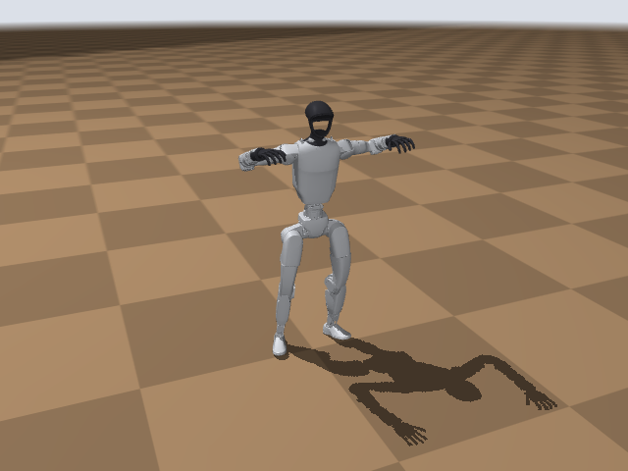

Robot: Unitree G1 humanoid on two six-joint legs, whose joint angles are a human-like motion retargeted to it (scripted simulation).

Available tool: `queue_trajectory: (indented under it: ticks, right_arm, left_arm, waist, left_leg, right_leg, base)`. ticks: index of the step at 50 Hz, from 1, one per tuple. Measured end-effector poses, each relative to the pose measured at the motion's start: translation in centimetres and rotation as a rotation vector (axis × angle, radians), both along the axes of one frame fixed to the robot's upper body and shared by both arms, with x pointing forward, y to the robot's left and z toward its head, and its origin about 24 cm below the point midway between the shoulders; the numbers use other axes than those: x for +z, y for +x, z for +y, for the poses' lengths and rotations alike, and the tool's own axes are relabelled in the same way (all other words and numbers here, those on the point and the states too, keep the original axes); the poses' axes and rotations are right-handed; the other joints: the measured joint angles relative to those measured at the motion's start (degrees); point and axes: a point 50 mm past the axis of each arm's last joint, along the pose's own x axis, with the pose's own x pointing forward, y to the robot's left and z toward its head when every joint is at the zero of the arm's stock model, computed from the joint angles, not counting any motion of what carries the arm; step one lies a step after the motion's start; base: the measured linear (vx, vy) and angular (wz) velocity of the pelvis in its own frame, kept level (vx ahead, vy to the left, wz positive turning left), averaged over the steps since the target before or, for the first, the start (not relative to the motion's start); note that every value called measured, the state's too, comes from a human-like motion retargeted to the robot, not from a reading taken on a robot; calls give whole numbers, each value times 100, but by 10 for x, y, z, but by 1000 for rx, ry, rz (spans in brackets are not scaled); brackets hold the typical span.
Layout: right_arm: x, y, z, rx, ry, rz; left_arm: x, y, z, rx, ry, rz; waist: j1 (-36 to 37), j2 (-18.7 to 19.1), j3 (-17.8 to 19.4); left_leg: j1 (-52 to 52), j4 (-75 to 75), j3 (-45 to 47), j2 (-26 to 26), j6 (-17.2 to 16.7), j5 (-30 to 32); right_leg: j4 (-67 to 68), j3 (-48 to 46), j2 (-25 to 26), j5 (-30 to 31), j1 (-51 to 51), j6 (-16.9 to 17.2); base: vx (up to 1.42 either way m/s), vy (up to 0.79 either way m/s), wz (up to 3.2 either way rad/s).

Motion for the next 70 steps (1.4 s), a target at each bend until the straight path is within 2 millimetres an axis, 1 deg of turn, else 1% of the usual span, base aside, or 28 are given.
queue_trajectory:
  ticks: [5,15,50,57,65,70]
  right_arm:
    - [0,-4,-2,-14,2,-5]
    - [2,-5,-2,-14,4,-14]
    - [3,1,6,23,-7,0]
    - [4,0,5,26,0,-18]
    - [1,-2,1,17,27,-18]
    - [-1,-3,2,33,49,-55]
  left_arm:
    - [1,0,-1,-3,1,-3]
    - [0,1,-3,-13,-1,-1]
    - [1,10,-15,-77,-3,22]
    - [2,10,-14,-82,-13,15]
    - [-2,10,-15,-92,-25,24]
    - [-3,9,-16,-115,-36,-11]
  waist:
    - [31,-26,1]
    - [46,-39,-12]
    - [46,-14,-129]
    - [21,-12,-57]
    - [-34,-33,21]
    - [-22,-80,81]
  left_leg:
    - [11,5,8,-4,-7,-9]
    - [25,29,2,-2,-4,-21]
    - [8,39,-7,2,-28,-59]
    - [25,53,-28,17,-30,-107]
    - [23,59,-76,39,-27,-152]
    - [14,84,-62,46,-30,-214]
  right_leg:
    - [0,-2,-6,-13,14,-1]
    - [18,-17,-14,-20,36,-12]
    - [27,-31,-14,-99,31,10]
    - [196,-19,-23,-226,-18,-11]
    - [251,-76,-12,-266,-13,21]
    - [204,-79,-4,-314,6,30]
  base:
    - [0,0,0]
    - [0,0,0]
    - [0,0,0]
    - [0,0,0]
    - [3,-1,2]
    - [8,-2,-2]
